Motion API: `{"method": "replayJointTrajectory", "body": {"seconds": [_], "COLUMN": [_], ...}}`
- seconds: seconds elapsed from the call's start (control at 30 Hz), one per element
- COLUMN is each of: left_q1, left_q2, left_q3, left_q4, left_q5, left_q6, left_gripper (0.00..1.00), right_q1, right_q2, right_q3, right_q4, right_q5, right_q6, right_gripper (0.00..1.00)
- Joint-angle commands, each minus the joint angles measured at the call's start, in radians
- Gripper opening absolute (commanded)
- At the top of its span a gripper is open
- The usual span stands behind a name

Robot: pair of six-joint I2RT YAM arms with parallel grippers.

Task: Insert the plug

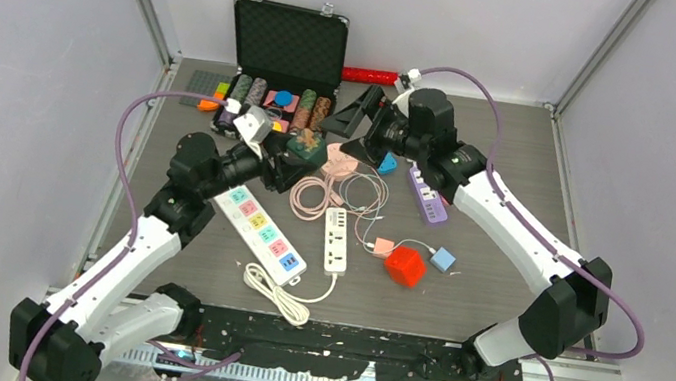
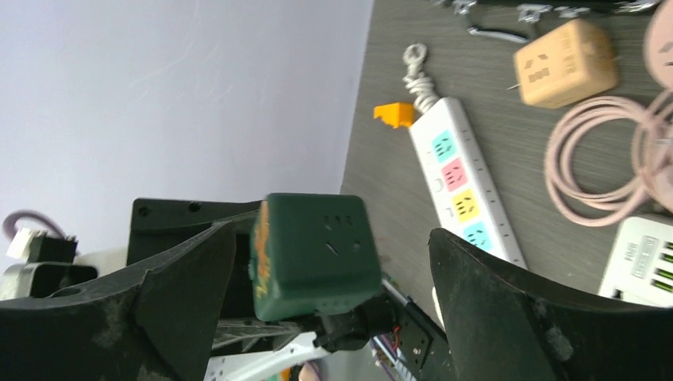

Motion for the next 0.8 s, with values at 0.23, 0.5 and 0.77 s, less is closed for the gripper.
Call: {"method": "replayJointTrajectory", "body": {"seconds": [0.23,0.5,0.77], "left_q1": [0.004,0.004,0.004], "left_q2": [-0.023,-0.049,-0.056], "left_q3": [0.068,0.068,0.124], "left_q4": [0.064,0.05,-0.119], "left_q5": [0.169,0.137,0.055], "left_q6": [-0.009,-0.05,-0.091], "left_gripper": [0.0,0.01,0.8], "right_q1": [0.038,0.043,0.058], "right_q2": [-0.043,-0.043,-0.064], "right_q3": [-0.027,-0.043,-0.046], "right_q4": [0.154,0.167,0.188], "right_q5": [-0.26,-0.312,-0.259], "right_q6": [0.015,0.039,-0.03], "right_gripper": [0.99,0.64,0.25]}}
